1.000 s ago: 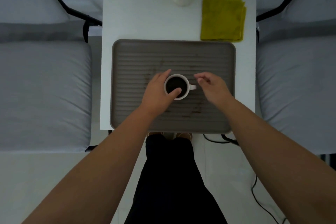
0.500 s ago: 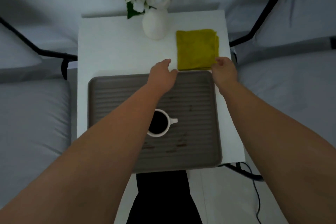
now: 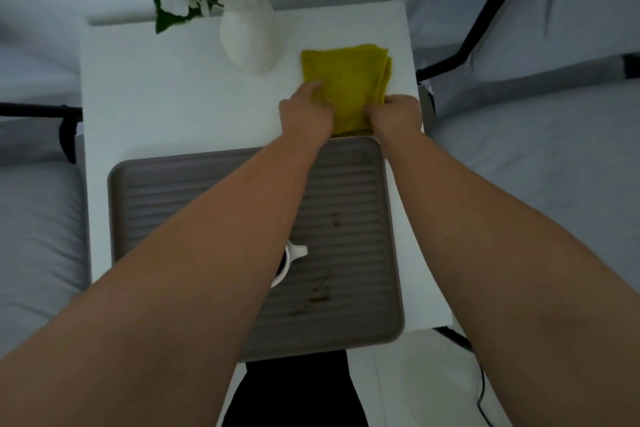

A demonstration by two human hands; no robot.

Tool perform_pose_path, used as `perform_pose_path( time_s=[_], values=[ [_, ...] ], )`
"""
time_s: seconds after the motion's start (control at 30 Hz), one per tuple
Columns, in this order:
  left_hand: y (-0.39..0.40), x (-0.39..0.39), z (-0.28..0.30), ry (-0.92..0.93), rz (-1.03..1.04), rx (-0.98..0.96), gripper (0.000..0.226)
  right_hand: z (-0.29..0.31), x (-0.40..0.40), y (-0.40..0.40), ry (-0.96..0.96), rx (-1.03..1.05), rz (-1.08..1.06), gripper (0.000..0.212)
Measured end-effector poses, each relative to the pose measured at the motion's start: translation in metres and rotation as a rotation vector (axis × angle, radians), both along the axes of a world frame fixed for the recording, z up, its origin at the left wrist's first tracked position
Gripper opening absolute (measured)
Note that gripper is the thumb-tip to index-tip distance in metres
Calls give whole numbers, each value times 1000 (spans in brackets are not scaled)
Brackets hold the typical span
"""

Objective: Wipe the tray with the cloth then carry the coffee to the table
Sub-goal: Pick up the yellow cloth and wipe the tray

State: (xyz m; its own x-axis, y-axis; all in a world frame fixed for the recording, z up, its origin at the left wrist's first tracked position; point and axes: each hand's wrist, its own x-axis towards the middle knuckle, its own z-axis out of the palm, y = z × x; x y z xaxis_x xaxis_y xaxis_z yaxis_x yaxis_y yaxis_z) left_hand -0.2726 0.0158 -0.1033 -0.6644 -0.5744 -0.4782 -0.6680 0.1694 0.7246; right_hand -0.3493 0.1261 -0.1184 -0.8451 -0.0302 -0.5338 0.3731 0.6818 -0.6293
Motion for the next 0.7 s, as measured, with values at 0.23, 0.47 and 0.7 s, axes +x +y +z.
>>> perform_pose_path(
  time_s=[0.23, 0.47, 0.7],
  values=[
    [-9, -5, 10, 29, 147, 109, 40, 15, -3, 14, 47, -245, -44, 30],
    [-23, 41, 37, 196, -151, -145, 31, 41, 4, 57, 346, -93, 195, 32],
    [-20, 109, 58, 221, -246, -94, 10, 72, 59, 80, 258, -308, 308, 30]
  ],
)
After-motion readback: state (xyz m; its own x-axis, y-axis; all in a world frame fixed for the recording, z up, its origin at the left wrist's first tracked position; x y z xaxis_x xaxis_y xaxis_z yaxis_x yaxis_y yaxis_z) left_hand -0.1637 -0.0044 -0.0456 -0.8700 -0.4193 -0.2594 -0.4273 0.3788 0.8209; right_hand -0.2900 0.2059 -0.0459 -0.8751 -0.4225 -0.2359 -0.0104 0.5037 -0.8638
